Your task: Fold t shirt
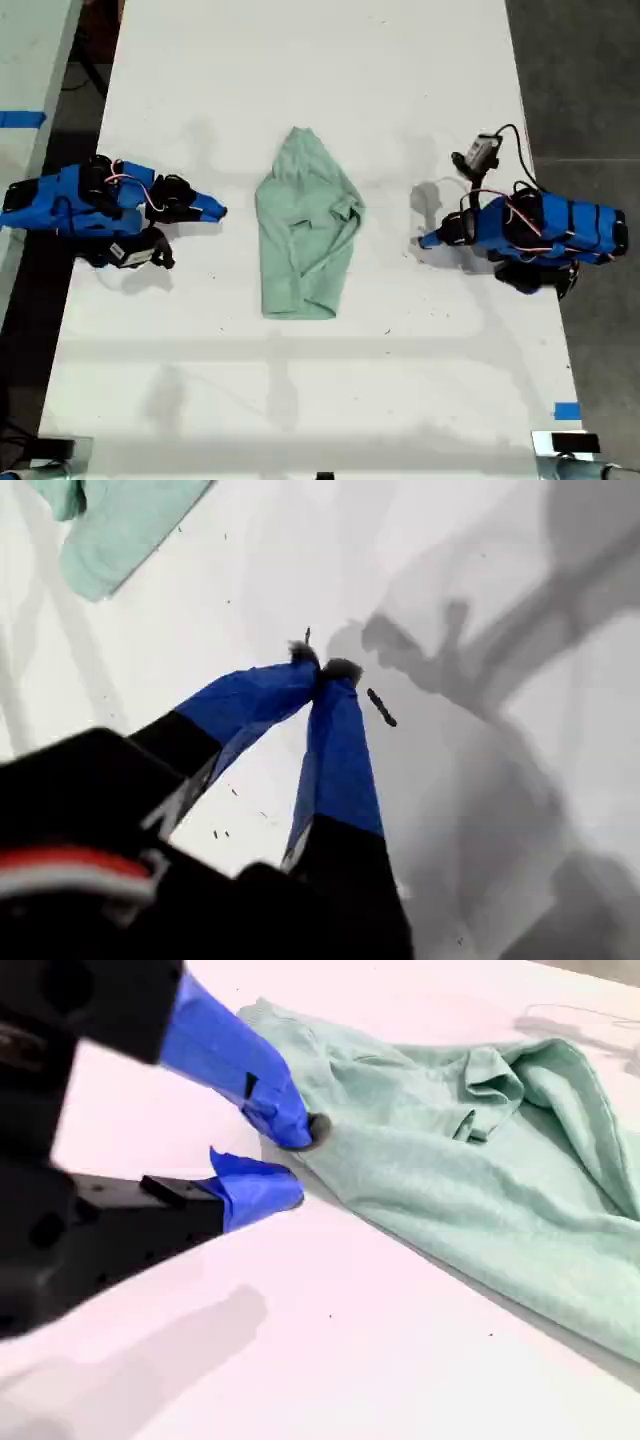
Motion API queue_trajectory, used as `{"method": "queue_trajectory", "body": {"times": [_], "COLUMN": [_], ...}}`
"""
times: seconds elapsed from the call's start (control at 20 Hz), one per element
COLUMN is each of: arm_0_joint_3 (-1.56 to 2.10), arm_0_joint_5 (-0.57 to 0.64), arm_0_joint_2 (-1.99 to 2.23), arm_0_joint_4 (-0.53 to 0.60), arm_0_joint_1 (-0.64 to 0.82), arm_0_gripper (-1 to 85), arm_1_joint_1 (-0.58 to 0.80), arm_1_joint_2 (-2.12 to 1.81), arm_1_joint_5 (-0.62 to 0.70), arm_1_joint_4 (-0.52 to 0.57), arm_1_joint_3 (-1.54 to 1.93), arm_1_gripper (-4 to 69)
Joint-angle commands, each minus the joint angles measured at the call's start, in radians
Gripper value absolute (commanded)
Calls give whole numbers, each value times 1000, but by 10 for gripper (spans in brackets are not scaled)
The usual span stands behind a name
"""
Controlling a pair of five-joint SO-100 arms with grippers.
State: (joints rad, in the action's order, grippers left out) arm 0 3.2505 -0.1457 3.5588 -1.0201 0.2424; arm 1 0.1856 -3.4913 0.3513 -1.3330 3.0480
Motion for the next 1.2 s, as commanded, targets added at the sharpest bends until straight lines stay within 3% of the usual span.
{"method": "queue_trajectory", "body": {"times": [0.0, 0.5, 0.7, 0.85, 0.95, 1.15], "arm_0_joint_3": [43, -12, -486, -1025, -1224, -1328], "arm_0_joint_5": [-2, -51, -26, -3, 17, 17], "arm_0_joint_2": [12, -2, -589, -1195, -1393, -1463], "arm_0_joint_4": [0, 6, 32, -91, -115, -37], "arm_0_joint_1": [-12, -87, -94, -140, -179, -290], "arm_0_gripper": [7, -1, -2, 44, 145, 174], "arm_1_joint_1": [-46, -20, -58, -150, -233, -334], "arm_1_joint_2": [-12, 9, 259, 750, 1043, 1582], "arm_1_joint_5": [-28, -31, -37, -54, -23, 58], "arm_1_joint_4": [-9, -6, 195, 356, 446, 394], "arm_1_joint_3": [57, -14, -239, -497, -689, -1198], "arm_1_gripper": [18, 13, -6, -10, 196, 287]}}
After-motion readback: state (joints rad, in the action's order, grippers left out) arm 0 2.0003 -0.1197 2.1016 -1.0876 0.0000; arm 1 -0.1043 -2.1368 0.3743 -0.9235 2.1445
